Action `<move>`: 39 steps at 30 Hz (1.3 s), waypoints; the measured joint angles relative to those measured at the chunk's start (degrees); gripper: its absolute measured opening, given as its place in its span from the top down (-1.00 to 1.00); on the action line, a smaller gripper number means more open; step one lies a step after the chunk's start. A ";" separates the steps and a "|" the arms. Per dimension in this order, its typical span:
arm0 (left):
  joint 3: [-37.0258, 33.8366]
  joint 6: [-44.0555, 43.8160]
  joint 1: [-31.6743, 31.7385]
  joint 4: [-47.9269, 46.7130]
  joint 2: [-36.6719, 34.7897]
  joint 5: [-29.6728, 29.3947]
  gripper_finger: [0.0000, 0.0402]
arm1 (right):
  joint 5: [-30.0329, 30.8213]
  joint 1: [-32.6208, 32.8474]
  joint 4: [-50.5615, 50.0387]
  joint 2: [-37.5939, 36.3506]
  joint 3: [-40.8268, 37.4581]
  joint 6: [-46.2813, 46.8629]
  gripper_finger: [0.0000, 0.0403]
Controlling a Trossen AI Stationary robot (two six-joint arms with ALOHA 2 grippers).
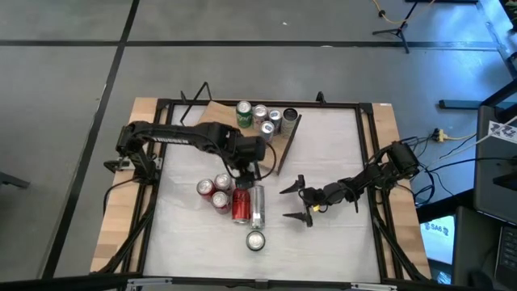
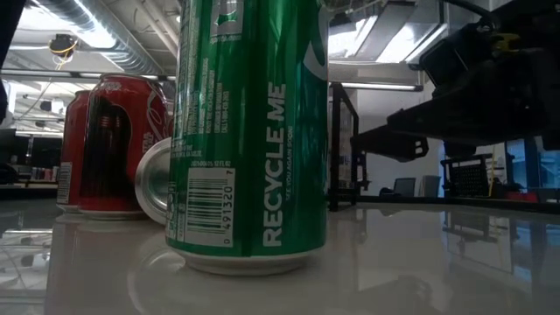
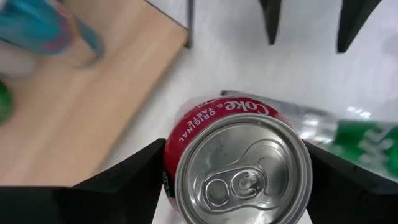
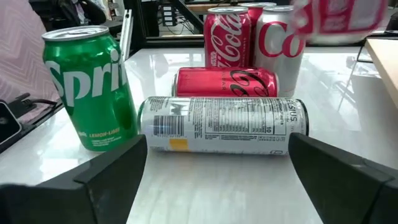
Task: Place canned beverage on shelf
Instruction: Put the right red white soda can on the shelf
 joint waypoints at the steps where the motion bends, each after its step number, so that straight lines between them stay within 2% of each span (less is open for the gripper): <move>1: 0.67 2.08 0.63 -0.80 -0.02 -0.17 -0.45 | 0.05 0.00 -0.03 0.00 0.00 0.01 -0.91; 7: 2.52 13.13 5.08 -5.19 -0.09 -0.02 -0.45 | 0.08 0.00 -0.36 0.00 0.00 0.00 -0.91; 19: 2.52 27.95 17.71 -10.24 -0.02 0.10 -0.46 | 0.12 0.00 -0.35 0.00 0.00 0.00 -0.91; 35: -1.41 38.79 32.14 -10.42 0.02 0.54 -0.46 | 0.17 0.00 -0.38 0.00 0.02 2.99 -0.91; 39: -2.44 41.18 35.00 -8.46 0.02 3.59 -0.46 | 0.17 0.00 -1.78 -0.02 0.04 2.99 -0.91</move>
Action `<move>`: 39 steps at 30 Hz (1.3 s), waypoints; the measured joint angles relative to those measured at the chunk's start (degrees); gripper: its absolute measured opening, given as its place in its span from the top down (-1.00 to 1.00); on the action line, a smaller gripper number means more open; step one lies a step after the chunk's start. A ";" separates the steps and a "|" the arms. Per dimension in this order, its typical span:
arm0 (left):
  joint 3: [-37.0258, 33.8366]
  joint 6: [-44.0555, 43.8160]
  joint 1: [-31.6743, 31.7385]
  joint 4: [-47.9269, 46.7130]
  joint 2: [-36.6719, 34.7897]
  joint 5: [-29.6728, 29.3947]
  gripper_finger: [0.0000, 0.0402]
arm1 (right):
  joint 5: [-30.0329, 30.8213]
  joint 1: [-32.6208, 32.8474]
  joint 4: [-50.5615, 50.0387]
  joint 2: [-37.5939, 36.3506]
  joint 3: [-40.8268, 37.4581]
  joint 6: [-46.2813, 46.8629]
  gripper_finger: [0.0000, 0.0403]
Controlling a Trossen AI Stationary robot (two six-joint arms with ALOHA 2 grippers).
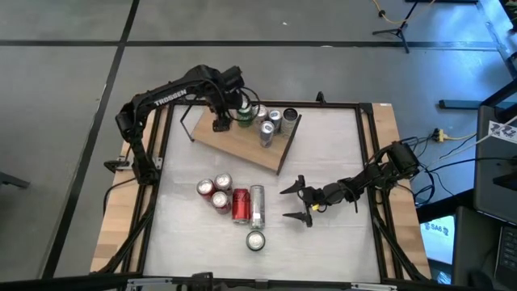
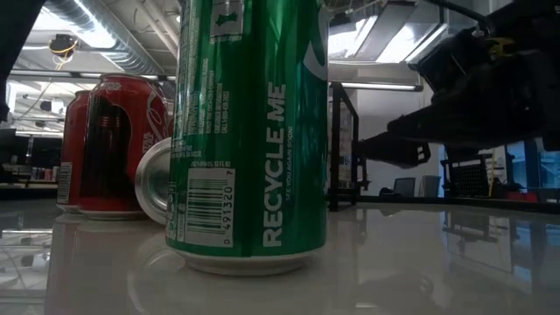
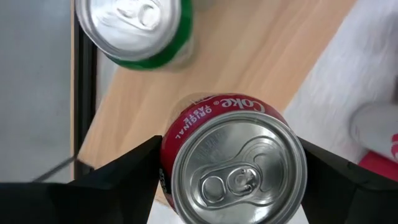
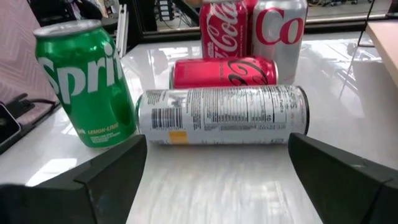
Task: Place canned beverage on shelf
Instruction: Put the right red white soda can on the shelf
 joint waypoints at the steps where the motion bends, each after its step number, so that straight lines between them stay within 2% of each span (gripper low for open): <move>1: -0.28 0.58 0.68 0.85 0.02 0.66 -0.46 | 0.00 0.00 -0.18 0.00 0.00 0.00 -0.91; 10: -1.16 6.49 5.59 2.89 0.02 1.06 -0.46 | 1.11 0.00 -1.20 0.00 0.00 -0.01 -0.91; 19: -1.16 10.81 9.86 6.35 0.04 3.32 -0.46 | 9.50 -0.02 -1.17 0.00 0.00 -0.57 -0.91; 25: -1.16 12.10 11.91 7.14 1.12 5.88 -0.46 | 13.02 -0.02 -1.17 0.00 0.00 -0.66 -0.91; 39: -1.16 13.55 12.30 9.54 5.38 7.14 -0.46 | 13.55 0.00 -1.17 0.00 0.00 -0.70 -0.91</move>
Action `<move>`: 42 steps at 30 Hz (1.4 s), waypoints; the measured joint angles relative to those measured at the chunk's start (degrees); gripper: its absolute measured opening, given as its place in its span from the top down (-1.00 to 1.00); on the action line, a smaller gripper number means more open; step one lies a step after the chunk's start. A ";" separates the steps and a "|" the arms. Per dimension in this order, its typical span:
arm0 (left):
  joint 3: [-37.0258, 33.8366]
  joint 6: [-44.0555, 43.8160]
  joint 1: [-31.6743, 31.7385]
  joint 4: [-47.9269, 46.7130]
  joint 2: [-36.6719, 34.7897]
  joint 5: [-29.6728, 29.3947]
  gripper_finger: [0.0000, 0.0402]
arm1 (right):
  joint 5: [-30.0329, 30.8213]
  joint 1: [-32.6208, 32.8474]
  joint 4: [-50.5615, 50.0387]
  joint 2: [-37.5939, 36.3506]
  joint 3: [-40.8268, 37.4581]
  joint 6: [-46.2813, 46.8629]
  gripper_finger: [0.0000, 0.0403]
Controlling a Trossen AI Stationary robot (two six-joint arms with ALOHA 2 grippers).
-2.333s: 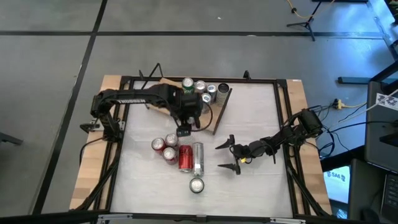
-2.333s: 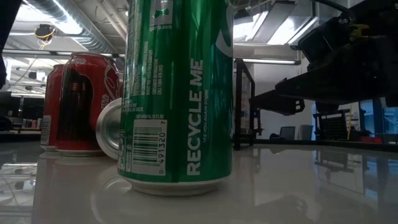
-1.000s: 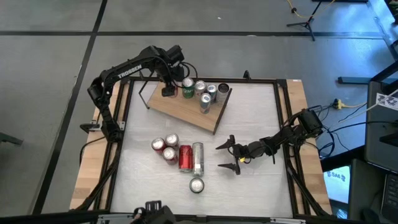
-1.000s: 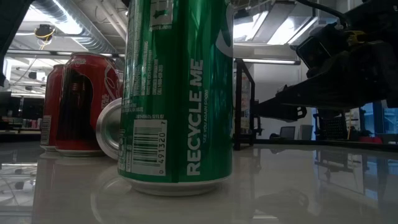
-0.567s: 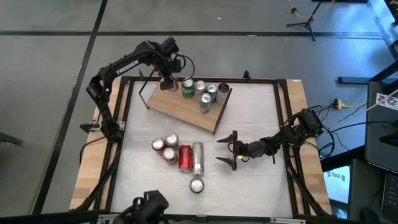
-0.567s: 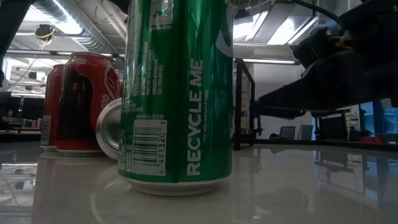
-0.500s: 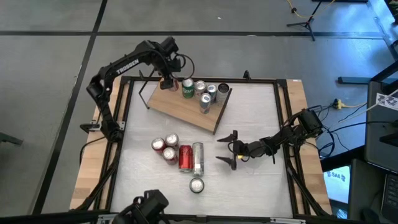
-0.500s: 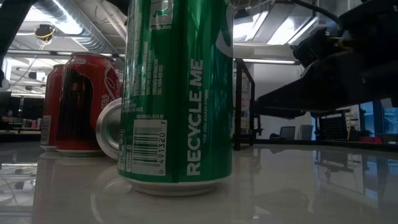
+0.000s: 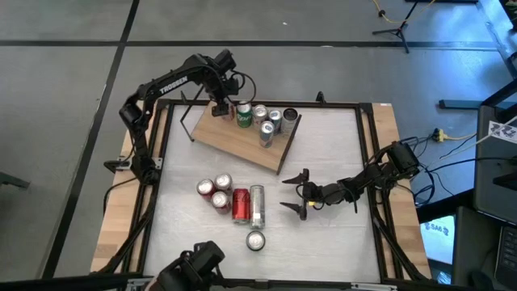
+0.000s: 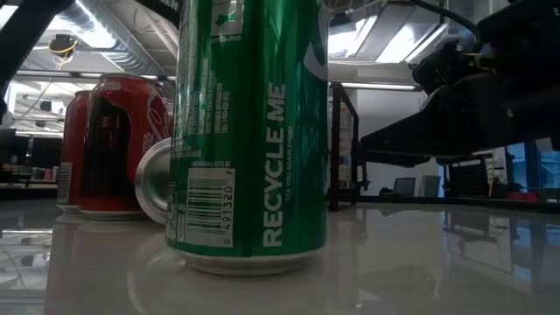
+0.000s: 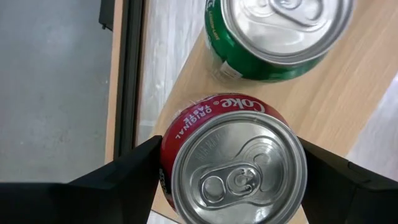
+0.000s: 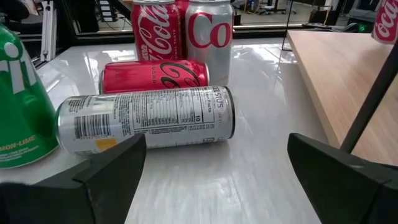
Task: Place canned beverage on shelf
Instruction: Put the right red white soda can on the shelf
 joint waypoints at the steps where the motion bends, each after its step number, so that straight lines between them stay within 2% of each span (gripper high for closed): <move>1: 0.00 0.00 0.00 0.02 0.30 0.04 -0.46 | 0.00 -0.02 0.00 0.00 0.00 0.00 -0.91; 10: 0.00 0.35 0.31 0.78 1.90 3.09 -0.46 | 0.00 -0.02 0.00 0.00 0.00 0.00 -0.91; 19: 0.09 1.75 0.31 0.85 2.18 3.18 -0.47 | 0.00 -0.01 0.00 0.00 0.00 0.02 -0.91; 28: 0.07 1.77 0.26 2.63 2.29 2.70 -0.63 | 0.00 0.00 0.00 0.00 0.00 0.02 -0.91; 42: 0.03 1.81 0.13 0.84 2.34 2.81 -0.65 | 0.00 -0.02 0.00 0.00 0.00 0.00 -0.91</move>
